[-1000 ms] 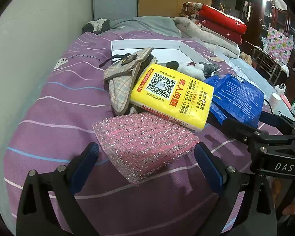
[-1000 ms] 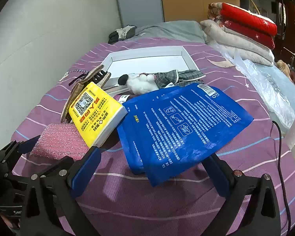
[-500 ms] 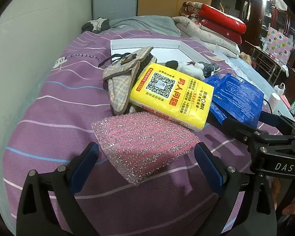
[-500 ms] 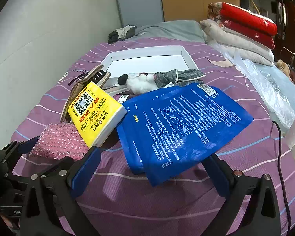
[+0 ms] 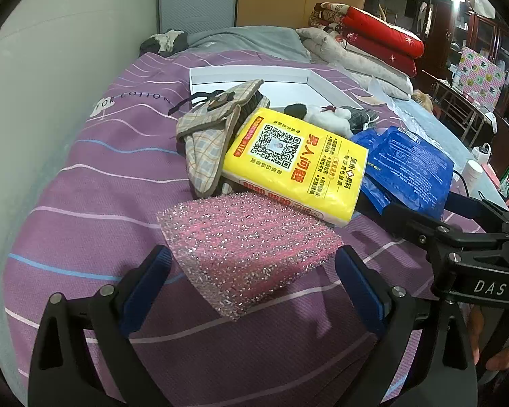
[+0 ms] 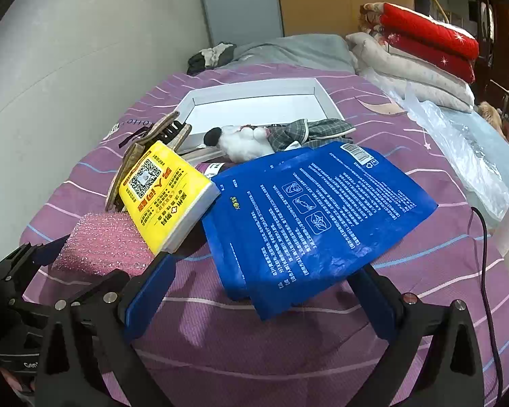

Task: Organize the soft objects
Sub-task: 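Grasp the pink sparkly sponge with the left gripper, then lift the pink sponge with the left gripper while the right gripper grasps the yellow packet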

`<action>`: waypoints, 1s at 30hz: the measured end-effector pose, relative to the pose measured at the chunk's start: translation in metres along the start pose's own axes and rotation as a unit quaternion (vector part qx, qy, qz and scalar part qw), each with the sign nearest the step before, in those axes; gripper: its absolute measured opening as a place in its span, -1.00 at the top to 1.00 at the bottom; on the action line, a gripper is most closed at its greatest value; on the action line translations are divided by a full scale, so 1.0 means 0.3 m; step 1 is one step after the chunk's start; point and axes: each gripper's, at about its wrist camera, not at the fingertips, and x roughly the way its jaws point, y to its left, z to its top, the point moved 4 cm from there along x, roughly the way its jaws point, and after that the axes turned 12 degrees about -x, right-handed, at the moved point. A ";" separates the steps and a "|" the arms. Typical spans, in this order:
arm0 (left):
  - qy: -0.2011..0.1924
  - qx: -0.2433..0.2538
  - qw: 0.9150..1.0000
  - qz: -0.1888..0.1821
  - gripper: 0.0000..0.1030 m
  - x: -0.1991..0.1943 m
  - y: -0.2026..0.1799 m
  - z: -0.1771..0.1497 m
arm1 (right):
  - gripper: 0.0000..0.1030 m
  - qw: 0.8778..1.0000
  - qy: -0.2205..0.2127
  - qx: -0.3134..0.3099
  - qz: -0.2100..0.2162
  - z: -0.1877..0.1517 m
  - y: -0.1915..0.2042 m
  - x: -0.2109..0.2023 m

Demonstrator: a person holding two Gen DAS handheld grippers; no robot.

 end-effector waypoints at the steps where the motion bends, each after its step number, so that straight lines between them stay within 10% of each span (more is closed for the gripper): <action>1: 0.000 0.000 1.000 0.000 -0.89 0.000 0.000 0.000 | -0.98 1.000 0.000 0.000 0.000 0.000 0.000 0.000; 8: -0.001 0.000 1.000 -0.010 -0.86 -0.008 -0.012 -0.005 | -0.98 1.000 -0.003 0.001 0.006 0.001 -0.001 -0.005; 19: 0.050 -0.102 0.989 -0.089 -0.29 0.024 0.066 0.004 | -0.74 0.999 0.017 0.028 0.041 -0.015 -0.026 0.020; 24: 0.053 -0.122 0.987 -0.092 0.44 0.017 0.079 -0.003 | -0.73 0.998 0.014 0.031 0.047 -0.017 -0.026 0.016; 30: 0.042 -0.120 0.987 -0.093 0.63 -0.006 0.071 -0.004 | -0.68 0.998 0.011 0.036 0.051 -0.016 -0.029 0.011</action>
